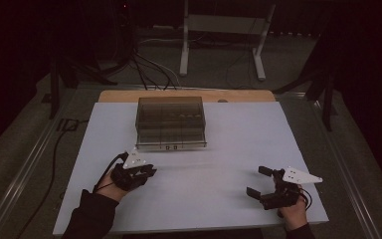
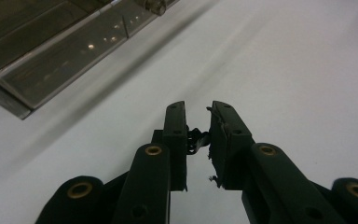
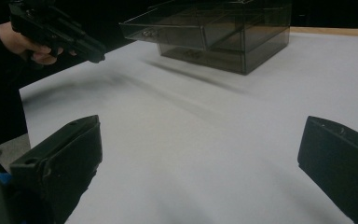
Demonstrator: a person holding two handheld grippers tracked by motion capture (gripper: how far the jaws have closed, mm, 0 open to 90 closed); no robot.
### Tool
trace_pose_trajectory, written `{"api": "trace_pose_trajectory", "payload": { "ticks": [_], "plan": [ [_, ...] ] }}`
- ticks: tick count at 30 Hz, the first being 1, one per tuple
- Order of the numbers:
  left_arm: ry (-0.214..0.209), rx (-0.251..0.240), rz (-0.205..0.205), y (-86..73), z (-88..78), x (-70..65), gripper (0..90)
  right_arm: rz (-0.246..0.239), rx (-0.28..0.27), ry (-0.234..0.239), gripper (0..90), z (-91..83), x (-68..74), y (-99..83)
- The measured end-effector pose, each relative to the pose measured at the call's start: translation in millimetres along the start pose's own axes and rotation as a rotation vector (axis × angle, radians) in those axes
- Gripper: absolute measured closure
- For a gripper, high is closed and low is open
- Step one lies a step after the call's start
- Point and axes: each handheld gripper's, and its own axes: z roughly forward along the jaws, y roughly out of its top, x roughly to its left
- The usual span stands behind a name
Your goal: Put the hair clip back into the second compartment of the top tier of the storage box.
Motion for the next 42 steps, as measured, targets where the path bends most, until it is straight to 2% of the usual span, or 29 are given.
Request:
{"api": "trace_pose_trajectory", "payload": {
  "ticks": [42],
  "plan": [
    [-0.012, -0.013, 0.056, 33.0, 6.2, -5.3, 78.2, 0.001, 0.002, 0.002, 0.0, -0.2, 0.0, 0.0]
  ]
}}
